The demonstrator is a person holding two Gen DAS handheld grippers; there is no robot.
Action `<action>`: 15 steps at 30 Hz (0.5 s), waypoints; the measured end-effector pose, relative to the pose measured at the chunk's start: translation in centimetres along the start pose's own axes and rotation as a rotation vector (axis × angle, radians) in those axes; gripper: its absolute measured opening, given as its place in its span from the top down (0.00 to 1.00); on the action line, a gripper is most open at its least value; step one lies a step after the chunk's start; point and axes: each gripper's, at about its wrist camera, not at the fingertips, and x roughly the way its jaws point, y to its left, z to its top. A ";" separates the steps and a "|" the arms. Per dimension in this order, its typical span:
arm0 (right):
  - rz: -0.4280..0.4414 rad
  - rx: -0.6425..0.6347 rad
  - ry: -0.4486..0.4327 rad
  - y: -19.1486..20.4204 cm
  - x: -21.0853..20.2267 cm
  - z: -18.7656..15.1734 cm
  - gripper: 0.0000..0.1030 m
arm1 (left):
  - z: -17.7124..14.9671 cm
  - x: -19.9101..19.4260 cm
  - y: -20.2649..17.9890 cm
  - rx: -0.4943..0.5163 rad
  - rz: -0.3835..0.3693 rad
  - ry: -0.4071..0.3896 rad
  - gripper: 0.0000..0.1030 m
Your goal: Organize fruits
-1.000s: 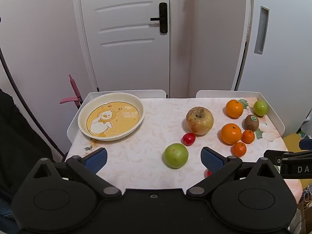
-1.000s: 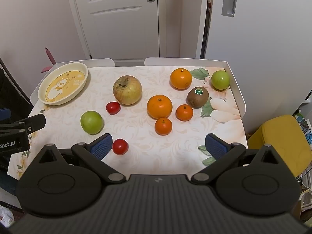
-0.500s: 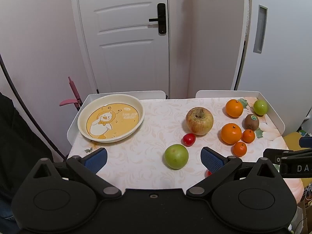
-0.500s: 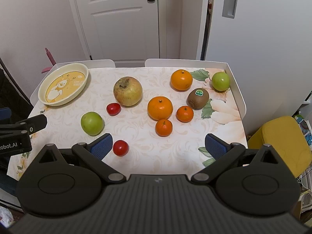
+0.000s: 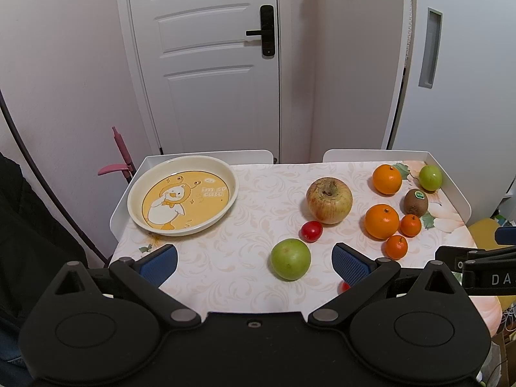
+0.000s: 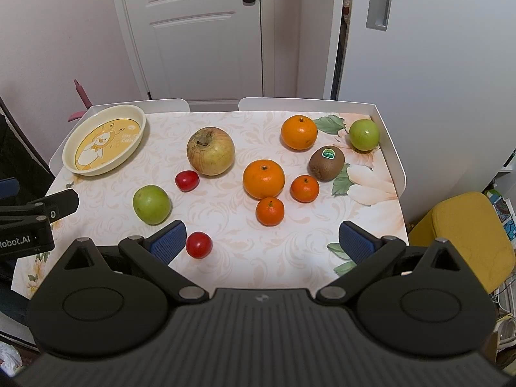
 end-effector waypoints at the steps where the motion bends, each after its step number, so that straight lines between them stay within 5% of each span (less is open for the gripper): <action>1: 0.000 0.000 0.000 0.0 0.0 0.0 0.00 | 0.0 0.0 0.0 0.000 0.000 0.000 0.00; 15: 0.000 0.002 -0.007 -0.1 -0.3 0.0 0.00 | -0.2 -0.5 -0.2 0.002 0.002 -0.022 0.00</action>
